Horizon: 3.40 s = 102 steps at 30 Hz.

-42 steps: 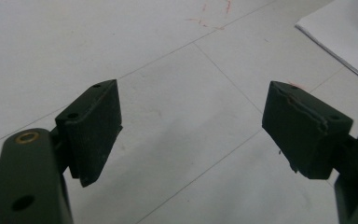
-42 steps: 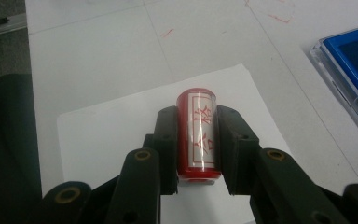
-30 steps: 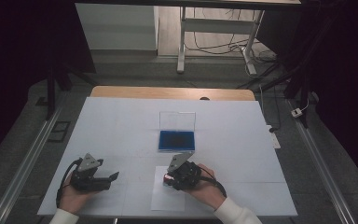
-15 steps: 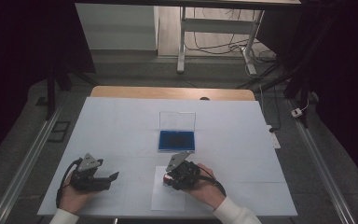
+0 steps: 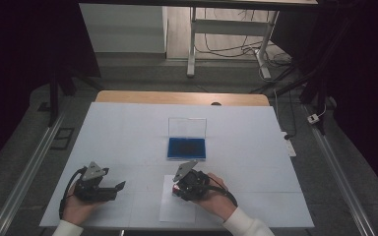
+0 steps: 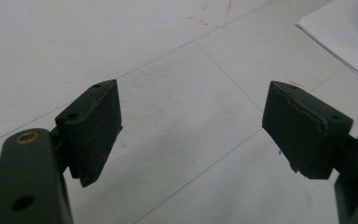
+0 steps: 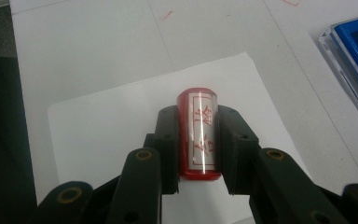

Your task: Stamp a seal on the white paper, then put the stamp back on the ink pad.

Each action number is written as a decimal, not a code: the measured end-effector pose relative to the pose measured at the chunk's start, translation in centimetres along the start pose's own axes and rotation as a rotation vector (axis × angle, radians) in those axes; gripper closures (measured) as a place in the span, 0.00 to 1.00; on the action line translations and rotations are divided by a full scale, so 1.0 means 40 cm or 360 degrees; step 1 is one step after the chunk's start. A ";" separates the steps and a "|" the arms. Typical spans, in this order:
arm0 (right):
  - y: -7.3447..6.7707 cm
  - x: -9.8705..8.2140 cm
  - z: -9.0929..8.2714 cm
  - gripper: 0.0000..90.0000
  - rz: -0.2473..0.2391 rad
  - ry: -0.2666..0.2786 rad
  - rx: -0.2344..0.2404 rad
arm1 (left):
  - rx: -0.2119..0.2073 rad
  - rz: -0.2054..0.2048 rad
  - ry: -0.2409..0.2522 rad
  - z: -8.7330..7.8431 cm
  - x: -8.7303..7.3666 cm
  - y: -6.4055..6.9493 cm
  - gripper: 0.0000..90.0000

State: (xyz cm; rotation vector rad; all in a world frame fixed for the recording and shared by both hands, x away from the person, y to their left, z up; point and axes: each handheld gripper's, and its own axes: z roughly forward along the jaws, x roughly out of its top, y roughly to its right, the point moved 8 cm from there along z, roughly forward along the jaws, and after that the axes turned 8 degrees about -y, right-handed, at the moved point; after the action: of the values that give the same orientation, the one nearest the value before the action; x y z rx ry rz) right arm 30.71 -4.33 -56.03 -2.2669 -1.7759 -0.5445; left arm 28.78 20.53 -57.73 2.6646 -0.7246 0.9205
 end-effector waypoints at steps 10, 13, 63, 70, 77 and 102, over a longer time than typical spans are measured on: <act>0.001 -0.001 0.001 0.79 0.0000 0.0001 0.0003 | 0.0007 -0.0008 0.0001 -0.002 -0.001 -0.003 0.22; 0.000 -0.001 0.002 0.79 0.0015 0.0007 0.0013 | 0.0005 -0.0009 0.0003 -0.003 -0.001 -0.002 0.22; 0.045 0.022 -0.136 0.77 0.0114 0.0390 0.0001 | 0.0022 -0.0012 0.0007 -0.004 0.000 -0.009 0.22; 0.061 0.020 -0.154 0.77 0.0145 0.0432 -0.0023 | -0.0013 -0.0032 0.0027 -0.007 0.003 -0.006 0.22; 0.072 0.020 -0.176 0.77 0.0179 0.0477 -0.0030 | -0.0006 -0.0021 0.0022 -0.006 0.002 -0.005 0.22; 0.156 0.033 -0.167 0.77 0.0284 0.0484 -0.0105 | -0.0004 -0.0014 0.0017 -0.002 0.003 -0.001 0.22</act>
State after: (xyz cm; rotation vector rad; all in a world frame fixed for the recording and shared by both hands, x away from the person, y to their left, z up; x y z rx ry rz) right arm 35.96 -7.30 -49.03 -2.2138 -1.4158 -0.8695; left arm 28.85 20.56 -57.59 2.6565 -0.7111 0.9300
